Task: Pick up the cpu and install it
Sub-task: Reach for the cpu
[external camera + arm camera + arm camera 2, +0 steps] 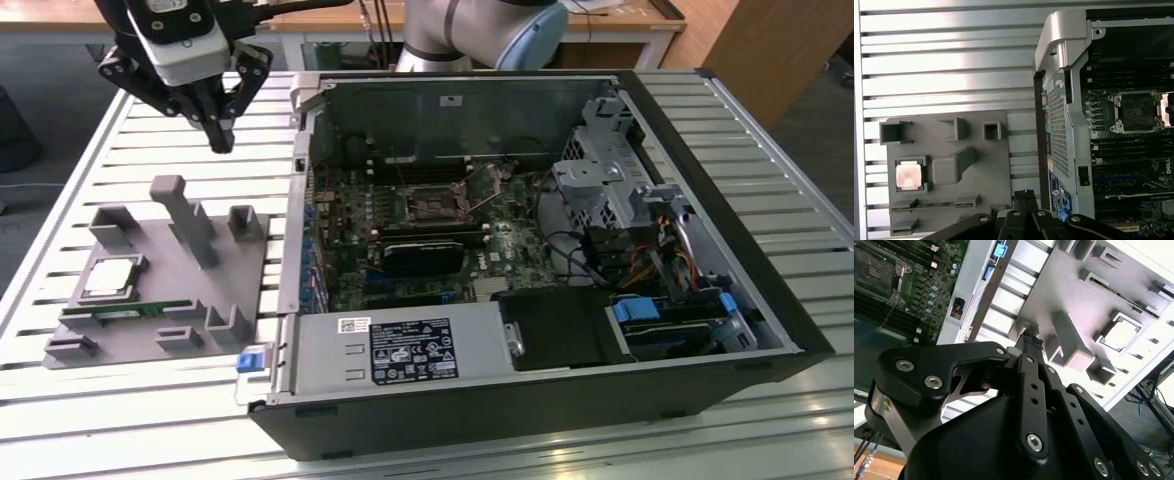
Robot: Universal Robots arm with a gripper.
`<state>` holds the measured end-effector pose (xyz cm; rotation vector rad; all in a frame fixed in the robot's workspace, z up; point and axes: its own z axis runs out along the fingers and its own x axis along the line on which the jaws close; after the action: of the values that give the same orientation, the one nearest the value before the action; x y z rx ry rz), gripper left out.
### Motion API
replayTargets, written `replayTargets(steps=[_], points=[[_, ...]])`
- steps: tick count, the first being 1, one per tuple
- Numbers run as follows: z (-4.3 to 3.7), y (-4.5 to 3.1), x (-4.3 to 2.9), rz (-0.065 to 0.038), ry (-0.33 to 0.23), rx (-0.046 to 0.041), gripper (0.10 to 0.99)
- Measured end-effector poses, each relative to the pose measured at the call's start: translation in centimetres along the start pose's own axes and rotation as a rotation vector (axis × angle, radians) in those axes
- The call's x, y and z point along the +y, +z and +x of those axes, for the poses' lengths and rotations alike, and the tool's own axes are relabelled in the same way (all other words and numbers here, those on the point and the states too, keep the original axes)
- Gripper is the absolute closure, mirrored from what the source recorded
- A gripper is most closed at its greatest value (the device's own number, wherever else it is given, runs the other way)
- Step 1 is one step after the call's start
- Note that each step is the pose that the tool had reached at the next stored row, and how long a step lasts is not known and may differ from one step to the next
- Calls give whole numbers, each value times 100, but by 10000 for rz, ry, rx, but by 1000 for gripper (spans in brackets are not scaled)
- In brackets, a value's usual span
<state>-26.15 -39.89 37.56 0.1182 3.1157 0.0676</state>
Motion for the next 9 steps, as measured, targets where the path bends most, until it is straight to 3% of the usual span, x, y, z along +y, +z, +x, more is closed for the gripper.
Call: replayTargets(steps=[9], points=[[52,6,-4,0,0,0,980]])
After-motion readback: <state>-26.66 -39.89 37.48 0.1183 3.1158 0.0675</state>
